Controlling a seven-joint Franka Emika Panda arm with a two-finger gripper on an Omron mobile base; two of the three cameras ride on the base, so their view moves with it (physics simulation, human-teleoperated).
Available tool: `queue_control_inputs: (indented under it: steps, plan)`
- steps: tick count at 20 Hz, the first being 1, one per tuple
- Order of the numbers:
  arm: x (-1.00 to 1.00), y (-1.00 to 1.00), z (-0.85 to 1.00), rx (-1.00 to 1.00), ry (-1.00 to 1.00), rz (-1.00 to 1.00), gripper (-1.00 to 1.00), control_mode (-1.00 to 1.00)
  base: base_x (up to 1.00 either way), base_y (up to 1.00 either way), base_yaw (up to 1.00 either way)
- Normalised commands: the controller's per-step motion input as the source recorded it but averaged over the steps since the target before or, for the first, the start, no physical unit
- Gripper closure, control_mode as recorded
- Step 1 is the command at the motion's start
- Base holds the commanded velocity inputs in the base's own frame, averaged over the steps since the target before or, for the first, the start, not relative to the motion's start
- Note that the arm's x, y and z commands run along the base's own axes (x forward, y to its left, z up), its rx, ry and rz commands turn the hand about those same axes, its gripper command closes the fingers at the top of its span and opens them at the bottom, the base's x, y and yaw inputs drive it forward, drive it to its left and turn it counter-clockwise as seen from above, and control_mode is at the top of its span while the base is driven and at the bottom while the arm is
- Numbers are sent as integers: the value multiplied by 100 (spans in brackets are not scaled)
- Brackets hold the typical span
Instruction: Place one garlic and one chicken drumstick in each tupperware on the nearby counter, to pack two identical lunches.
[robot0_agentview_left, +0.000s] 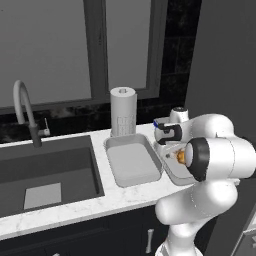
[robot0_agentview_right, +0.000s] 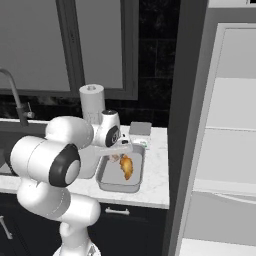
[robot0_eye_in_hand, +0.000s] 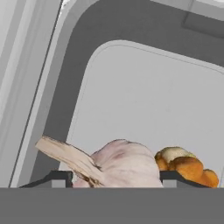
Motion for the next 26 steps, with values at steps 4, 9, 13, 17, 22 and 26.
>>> queue_control_inputs:
  steps: [4, 9, 13, 17, 22, 26]
  plan:
    - [-1, 0, 22, -9, -4, 0, -100, -100, 0, 0, 0]
    - [-5, 6, 66, -3, -12, 0, -100, -100, 0, 0, 0]
    - [-56, 40, 23, 10, -2, -5, -100, -100, 0, 0, 0]
    - [-90, 41, 44, 13, 16, -6, -100, -100, 0, 0, 0]
    - [-100, 40, 50, 6, 4, -8, -100, -100, 0, 0, 0]
    - [-100, 22, 71, 0, -11, -14, -100, -100, 0, 0, 0]
